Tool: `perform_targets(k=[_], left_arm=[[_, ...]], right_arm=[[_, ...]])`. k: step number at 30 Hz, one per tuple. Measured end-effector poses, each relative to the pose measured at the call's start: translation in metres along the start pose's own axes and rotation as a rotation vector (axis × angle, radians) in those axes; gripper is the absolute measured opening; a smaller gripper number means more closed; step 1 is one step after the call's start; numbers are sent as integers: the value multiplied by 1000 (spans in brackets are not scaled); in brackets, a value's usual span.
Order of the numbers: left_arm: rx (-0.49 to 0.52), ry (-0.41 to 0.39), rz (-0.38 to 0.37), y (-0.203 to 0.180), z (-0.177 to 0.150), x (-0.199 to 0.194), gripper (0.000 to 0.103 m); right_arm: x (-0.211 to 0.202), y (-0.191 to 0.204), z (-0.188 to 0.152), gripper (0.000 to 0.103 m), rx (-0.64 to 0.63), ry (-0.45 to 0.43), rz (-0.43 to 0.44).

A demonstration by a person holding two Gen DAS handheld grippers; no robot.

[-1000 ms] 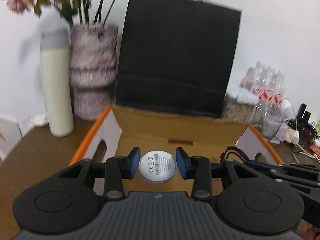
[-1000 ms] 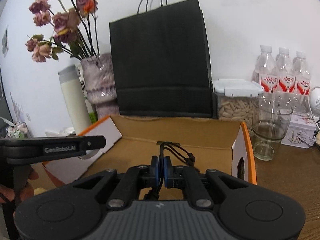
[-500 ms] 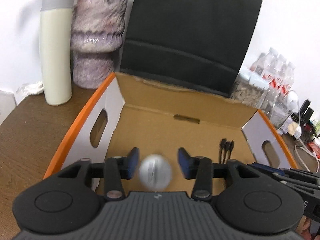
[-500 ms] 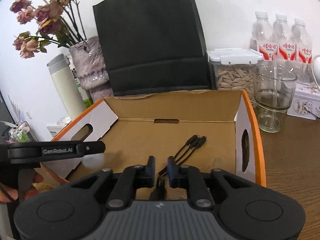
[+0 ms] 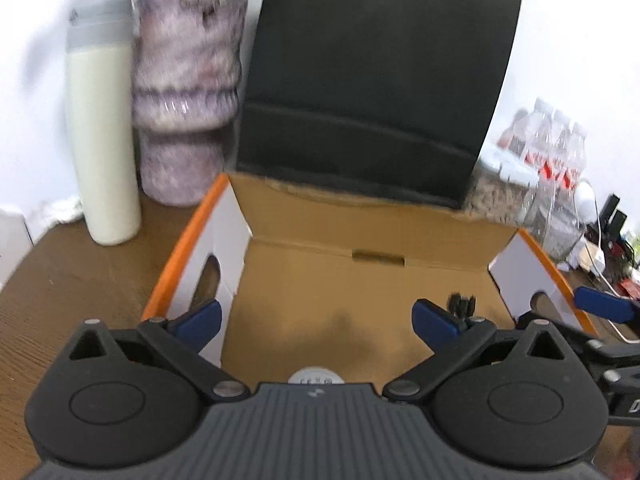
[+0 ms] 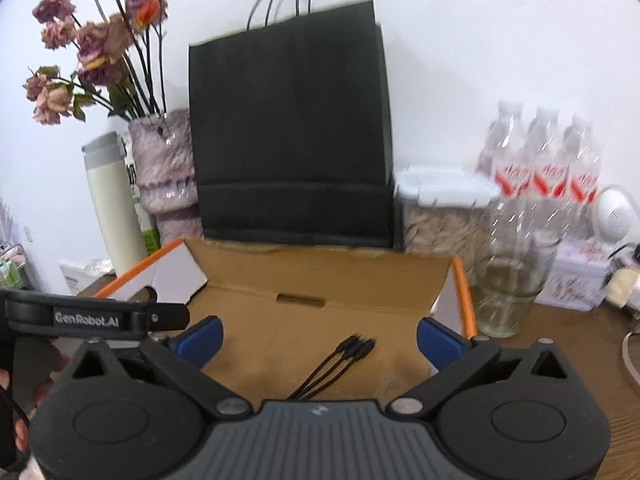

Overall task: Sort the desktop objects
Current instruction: 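Carry the puck and cable into the cardboard box and open both grippers, then grasp the plush toy with the left gripper while the right grasps the bottle cap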

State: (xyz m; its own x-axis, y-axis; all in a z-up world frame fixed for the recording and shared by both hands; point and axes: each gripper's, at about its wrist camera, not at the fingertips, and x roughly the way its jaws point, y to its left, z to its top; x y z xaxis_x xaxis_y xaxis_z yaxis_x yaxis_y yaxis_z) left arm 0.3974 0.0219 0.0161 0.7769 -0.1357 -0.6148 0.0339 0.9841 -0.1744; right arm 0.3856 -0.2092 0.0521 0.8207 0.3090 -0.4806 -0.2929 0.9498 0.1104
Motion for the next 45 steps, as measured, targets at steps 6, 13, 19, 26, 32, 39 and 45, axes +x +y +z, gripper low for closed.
perform_targets(k=[6,13,19,26,32,39,45], left_arm=[[46,67,12,-3,-1,7,103],[71,112,-15,-11,-7,2,103],[30,61,-4,-12,-9,-16,103],[46,-36,28,-14,-21,-68,103],[65,-58,44,-14,-45,-108,103],[82,-72,30,-16,-83,-141,103],[88,-79,23,-23,-108,-155,103]], right_arm=[[17,-8,-6,103,22,63,10],[19,-14,-8,103,25,92,22],[9,-11,-7,103,14,93,38],[-27,-2,-8,103,2,55,69],[-67,5,-24,103,-34,46,65],[-114,4,-54,103,-60,59,53],[-138,14,-82,103,-107,63,20]])
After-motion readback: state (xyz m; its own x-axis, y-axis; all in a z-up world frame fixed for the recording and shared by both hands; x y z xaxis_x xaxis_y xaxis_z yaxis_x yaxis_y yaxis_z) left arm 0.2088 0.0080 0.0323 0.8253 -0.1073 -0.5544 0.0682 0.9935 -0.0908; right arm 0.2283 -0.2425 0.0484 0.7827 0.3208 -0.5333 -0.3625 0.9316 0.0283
